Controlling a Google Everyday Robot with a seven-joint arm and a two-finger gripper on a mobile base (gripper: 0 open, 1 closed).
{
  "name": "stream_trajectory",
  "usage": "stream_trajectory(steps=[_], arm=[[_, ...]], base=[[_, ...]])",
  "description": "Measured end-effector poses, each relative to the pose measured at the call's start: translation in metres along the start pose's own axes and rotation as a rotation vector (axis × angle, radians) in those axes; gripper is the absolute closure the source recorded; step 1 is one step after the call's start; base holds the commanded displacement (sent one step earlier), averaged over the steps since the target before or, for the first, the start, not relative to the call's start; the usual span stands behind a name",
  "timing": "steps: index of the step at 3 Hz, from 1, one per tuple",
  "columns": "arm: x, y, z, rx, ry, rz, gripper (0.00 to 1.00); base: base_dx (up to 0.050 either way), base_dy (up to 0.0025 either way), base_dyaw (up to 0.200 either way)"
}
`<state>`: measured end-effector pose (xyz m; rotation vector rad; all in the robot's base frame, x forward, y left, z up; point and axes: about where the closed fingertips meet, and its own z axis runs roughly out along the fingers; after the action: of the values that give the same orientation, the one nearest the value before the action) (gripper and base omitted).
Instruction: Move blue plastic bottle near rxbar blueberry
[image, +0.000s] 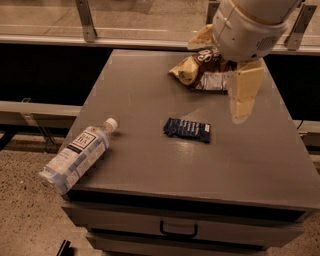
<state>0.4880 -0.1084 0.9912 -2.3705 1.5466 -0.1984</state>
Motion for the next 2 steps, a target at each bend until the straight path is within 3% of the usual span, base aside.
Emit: stream_trajectory(steps=[1, 2], arm=[[-0.0268, -0.0225, 0.0024, 0.022, -0.030, -0.191, 0.00], [-0.0269, -0.0227, 0.0021, 0.023, -0.030, -0.189, 0.00]], base=[[0.000, 0.00000, 0.000], [0.000, 0.00000, 0.000]])
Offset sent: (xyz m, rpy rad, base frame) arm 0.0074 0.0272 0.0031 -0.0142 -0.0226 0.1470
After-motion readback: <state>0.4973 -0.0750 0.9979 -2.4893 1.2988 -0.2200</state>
